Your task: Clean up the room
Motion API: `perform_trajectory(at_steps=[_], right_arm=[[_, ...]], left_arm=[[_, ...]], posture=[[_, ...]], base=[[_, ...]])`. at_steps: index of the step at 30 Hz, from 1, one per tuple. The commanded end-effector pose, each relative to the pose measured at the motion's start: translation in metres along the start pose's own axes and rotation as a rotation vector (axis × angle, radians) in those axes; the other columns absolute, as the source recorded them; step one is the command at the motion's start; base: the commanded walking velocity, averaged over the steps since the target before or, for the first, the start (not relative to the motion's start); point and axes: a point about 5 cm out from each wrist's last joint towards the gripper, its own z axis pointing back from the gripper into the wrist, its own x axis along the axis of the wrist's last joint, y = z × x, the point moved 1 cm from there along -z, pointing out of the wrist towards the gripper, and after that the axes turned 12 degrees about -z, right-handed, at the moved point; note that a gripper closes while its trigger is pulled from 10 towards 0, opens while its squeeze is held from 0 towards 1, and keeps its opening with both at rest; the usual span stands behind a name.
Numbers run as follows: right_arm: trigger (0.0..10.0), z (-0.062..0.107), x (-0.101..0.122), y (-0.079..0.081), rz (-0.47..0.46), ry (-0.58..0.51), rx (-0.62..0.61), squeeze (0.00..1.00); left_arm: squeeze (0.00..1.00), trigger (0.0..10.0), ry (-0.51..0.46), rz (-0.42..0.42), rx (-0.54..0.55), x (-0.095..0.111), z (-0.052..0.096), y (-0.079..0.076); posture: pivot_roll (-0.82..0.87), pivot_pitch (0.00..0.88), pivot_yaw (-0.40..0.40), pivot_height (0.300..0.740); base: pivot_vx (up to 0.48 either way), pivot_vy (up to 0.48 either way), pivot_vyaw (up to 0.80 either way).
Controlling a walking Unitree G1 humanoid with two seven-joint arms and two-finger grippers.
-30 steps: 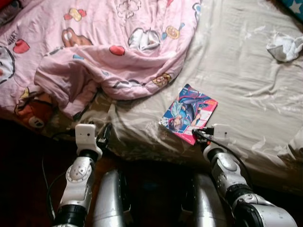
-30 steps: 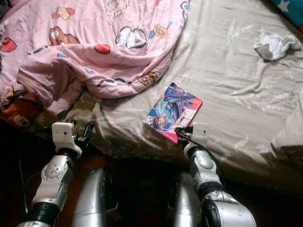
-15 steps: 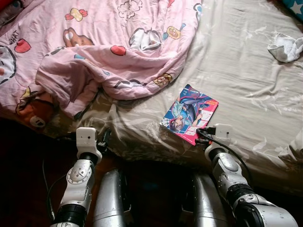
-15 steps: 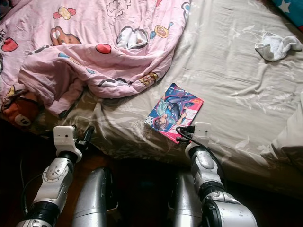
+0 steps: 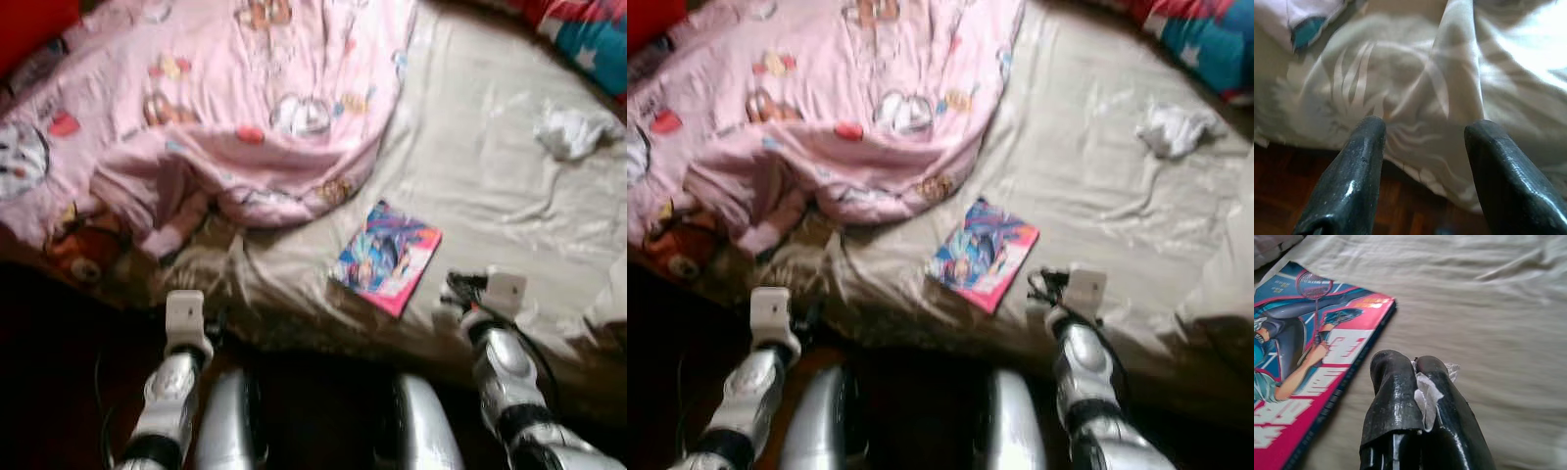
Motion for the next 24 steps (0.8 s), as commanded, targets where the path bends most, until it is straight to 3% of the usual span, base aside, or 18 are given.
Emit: perform_trajectory(at_steps=[1,5,7,11,17,24], right_arm=[[10.0,0.010,-0.013,-0.012,0.030,0.042,-0.016,0.00],[10.0,0.023,-0.031,-0.026,0.029,0.105,-0.058,0.00],[10.0,0.039,-0.050,-0.043,0.016,0.166,-0.135,0.00],[10.0,0.048,-0.064,-0.041,0.061,0.205,-0.125,0.00],[10.0,0.053,-0.068,-0.041,0.011,0.169,-0.162,0.00],[10.0,0.055,-0.075,-0.042,0.011,0.217,-0.197,0.00]], left_arm=[[0.00,10.0,0.105,-0.012,-0.009,-0.025,0.011,-0.001],[0.00,10.0,0.178,0.008,-0.007,-0.040,0.016,-0.001],[0.00,10.0,0.278,0.020,-0.008,-0.057,0.024,-0.002],[0.00,10.0,0.344,0.012,-0.027,-0.070,0.032,-0.005],[0.00,10.0,0.396,0.006,-0.055,-0.080,0.038,-0.011],[0.00,10.0,0.450,-0.009,-0.076,-0.088,0.044,-0.013]], posture=[[-0.05,0.084,-0.040,0.592],[-0.07,0.054,-0.027,0.592],[-0.08,0.037,-0.011,0.592],[-0.09,0.022,0.004,0.592],[-0.08,0.000,0.020,0.592],[-0.09,0.000,0.023,0.632]], base=[[0.000,0.000,0.00],[0.000,0.000,0.00],[0.000,0.000,0.00],[0.000,0.000,0.00],[0.000,0.000,0.00],[0.000,0.000,0.00]])
